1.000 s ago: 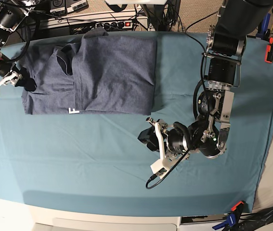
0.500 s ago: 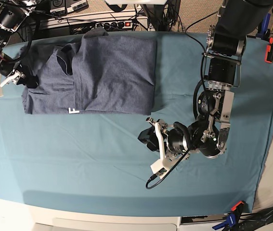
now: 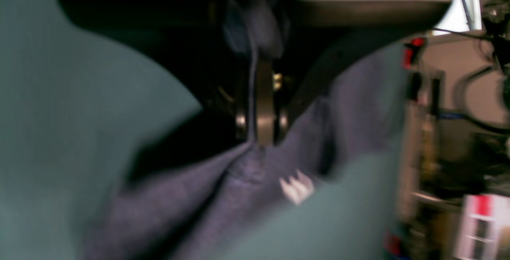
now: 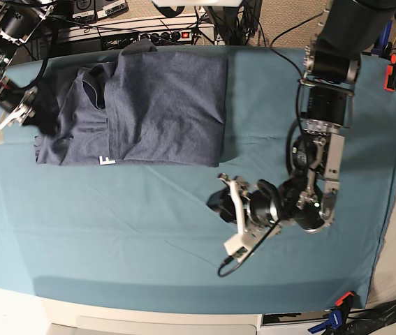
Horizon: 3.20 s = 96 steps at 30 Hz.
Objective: Fold the T-shirt properly
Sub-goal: 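Grasp the bundle's edge near the 'E' print with the right gripper, then lift the grasped edge and flip it over the bundle with the right gripper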
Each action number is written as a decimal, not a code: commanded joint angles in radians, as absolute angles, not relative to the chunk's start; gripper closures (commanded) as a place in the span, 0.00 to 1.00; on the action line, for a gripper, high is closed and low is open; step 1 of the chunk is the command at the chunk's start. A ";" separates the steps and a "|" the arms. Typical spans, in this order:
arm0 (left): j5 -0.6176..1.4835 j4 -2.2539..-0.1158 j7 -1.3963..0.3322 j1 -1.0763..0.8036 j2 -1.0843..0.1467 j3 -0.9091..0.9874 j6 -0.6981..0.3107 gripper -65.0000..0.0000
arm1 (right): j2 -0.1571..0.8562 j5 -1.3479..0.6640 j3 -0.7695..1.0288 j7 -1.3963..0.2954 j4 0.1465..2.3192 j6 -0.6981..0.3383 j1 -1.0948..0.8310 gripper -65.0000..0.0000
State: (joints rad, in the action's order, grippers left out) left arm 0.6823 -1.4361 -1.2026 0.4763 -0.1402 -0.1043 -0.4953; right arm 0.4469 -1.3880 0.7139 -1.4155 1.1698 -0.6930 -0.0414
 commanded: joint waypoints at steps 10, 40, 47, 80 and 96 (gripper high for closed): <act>0.696 -1.462 -1.182 0.506 -0.255 -0.090 -0.499 0.62 | 0.456 -1.484 0.719 -1.396 1.545 -0.698 -0.089 1.00; 0.745 -1.463 -1.189 0.496 -0.357 0.071 -0.518 0.62 | 0.080 -1.279 0.457 -1.396 1.939 -0.698 -0.272 1.00; 0.746 -1.463 -1.189 0.496 -0.357 0.071 -0.518 0.62 | 0.075 -0.978 0.234 -1.333 1.939 -0.698 -0.225 1.00; 0.749 -1.463 -1.185 0.495 -0.357 0.071 -0.519 0.62 | -0.025 -0.604 -0.054 -1.182 1.935 -0.698 -0.181 0.59; 0.749 -1.463 -1.182 0.495 -0.358 0.071 -0.522 0.62 | -0.025 -0.738 -0.268 -1.177 1.950 -0.698 -0.180 0.59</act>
State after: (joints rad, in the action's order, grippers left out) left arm 0.7277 -1.4464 -1.2037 0.4633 -0.3489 0.0658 -0.5179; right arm -0.0200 -0.7074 -0.2699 -1.2018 1.9255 -0.6964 -0.1909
